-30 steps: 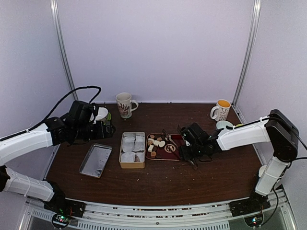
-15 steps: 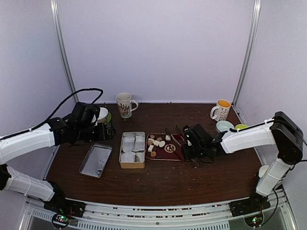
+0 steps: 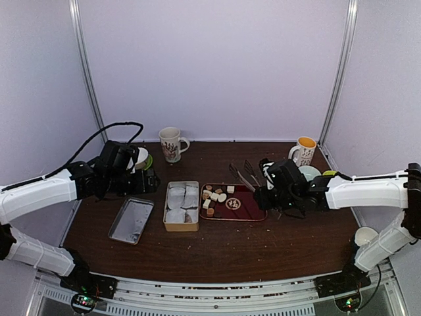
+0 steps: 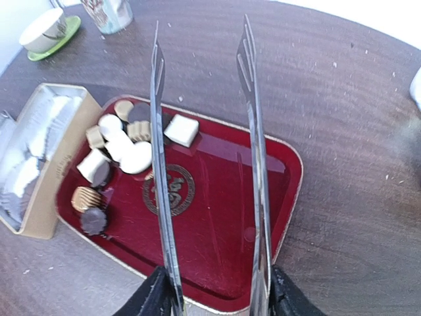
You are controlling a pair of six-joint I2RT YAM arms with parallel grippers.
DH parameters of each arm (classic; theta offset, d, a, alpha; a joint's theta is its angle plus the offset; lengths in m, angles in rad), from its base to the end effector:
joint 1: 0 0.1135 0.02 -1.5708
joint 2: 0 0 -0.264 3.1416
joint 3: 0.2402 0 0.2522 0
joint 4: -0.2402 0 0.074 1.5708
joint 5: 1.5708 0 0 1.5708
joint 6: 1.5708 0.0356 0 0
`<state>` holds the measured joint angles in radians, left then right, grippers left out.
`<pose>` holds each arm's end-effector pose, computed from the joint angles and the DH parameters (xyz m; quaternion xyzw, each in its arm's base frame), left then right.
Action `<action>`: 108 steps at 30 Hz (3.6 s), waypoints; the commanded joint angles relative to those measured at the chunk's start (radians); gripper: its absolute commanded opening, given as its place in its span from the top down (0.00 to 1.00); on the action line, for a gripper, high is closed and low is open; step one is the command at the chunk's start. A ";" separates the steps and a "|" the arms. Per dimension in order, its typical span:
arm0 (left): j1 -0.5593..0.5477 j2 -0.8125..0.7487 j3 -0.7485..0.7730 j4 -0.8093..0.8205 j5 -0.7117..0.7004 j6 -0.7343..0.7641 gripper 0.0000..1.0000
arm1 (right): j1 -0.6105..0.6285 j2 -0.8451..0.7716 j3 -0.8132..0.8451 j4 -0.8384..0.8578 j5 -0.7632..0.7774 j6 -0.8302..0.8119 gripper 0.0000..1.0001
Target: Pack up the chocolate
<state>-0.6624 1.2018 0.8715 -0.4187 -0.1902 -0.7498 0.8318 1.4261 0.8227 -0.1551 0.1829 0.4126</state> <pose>0.2058 -0.1520 0.2628 -0.0778 0.9101 -0.1918 0.3590 0.2047 0.2150 0.2102 -0.1550 0.9023 0.1611 0.3686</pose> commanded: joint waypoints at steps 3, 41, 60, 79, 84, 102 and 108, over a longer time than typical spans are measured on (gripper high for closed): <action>0.006 0.002 0.007 0.044 0.026 0.016 0.07 | 0.004 -0.080 0.007 -0.060 -0.051 -0.041 0.49; 0.005 -0.033 0.002 0.018 0.003 0.024 0.10 | 0.096 0.073 0.125 -0.257 -0.124 -0.079 0.49; 0.005 -0.019 0.004 0.024 0.014 0.023 0.10 | 0.104 -0.021 0.048 -0.307 -0.118 -0.088 0.47; 0.004 -0.004 0.016 0.031 0.026 0.025 0.11 | 0.101 0.085 0.082 -0.204 -0.187 -0.110 0.45; 0.005 0.005 0.025 0.026 0.026 0.032 0.11 | 0.092 0.112 0.099 -0.195 -0.189 -0.104 0.45; 0.006 0.012 0.027 0.022 0.024 0.041 0.10 | 0.076 0.103 0.078 -0.190 -0.192 -0.101 0.26; 0.005 0.014 0.021 0.036 0.036 0.040 0.10 | 0.132 0.057 0.001 -0.144 -0.114 -0.010 0.15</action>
<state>-0.6624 1.2102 0.8738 -0.4191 -0.1703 -0.7261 0.9245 1.5261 0.8665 -0.3424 0.0017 0.3317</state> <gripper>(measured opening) 0.896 0.820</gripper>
